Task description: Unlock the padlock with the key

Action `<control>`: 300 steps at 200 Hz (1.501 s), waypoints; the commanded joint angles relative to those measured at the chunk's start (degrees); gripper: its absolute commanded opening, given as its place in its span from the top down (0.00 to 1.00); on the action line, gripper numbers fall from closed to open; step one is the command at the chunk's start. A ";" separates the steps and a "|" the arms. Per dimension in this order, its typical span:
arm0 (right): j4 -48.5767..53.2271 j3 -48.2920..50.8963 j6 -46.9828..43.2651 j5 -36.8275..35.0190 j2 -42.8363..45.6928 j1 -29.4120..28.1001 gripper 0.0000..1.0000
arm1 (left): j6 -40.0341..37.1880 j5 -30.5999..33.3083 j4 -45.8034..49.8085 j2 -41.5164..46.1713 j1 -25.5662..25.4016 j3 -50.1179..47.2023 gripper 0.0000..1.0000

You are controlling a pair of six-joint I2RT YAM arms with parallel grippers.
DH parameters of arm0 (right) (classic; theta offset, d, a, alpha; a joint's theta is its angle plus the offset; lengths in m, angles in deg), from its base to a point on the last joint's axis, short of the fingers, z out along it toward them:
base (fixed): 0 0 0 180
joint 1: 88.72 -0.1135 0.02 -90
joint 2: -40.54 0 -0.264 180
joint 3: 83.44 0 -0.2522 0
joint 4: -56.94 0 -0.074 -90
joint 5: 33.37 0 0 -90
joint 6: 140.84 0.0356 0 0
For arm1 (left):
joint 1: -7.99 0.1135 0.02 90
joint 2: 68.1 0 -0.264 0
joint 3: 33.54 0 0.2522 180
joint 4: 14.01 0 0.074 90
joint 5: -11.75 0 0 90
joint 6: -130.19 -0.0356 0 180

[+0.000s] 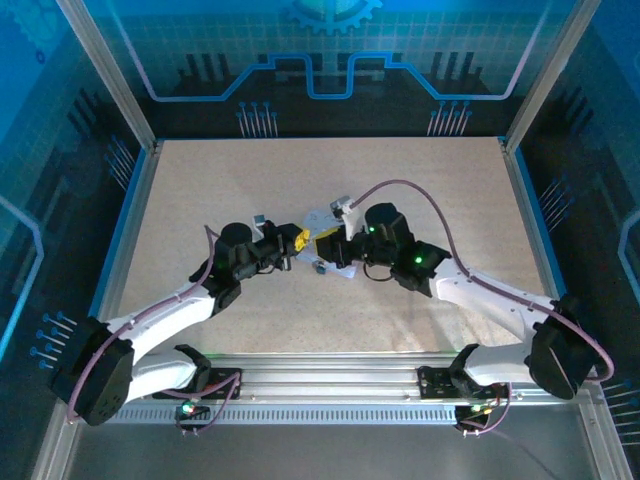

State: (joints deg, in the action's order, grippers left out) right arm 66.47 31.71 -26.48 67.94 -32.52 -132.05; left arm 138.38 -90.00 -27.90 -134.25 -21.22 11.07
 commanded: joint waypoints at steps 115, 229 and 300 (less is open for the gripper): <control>-36.56 10.24 29.56 18.18 0.96 7.74 0.42 | -42.87 0.42 -2.34 5.65 -1.52 7.37 1.00; -37.38 6.79 30.71 18.12 -5.41 4.49 0.55 | -42.00 1.28 -2.67 5.14 -2.14 6.75 1.00; -38.75 5.88 31.54 18.40 -6.22 3.94 0.67 | -41.31 1.69 -2.49 4.45 -2.16 6.33 1.00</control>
State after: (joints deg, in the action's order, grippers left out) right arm 30.23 39.93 4.69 85.64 -38.44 -127.09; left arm 98.10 -88.54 -29.06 -129.88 -22.88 17.57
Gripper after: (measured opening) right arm 0.347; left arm 0.052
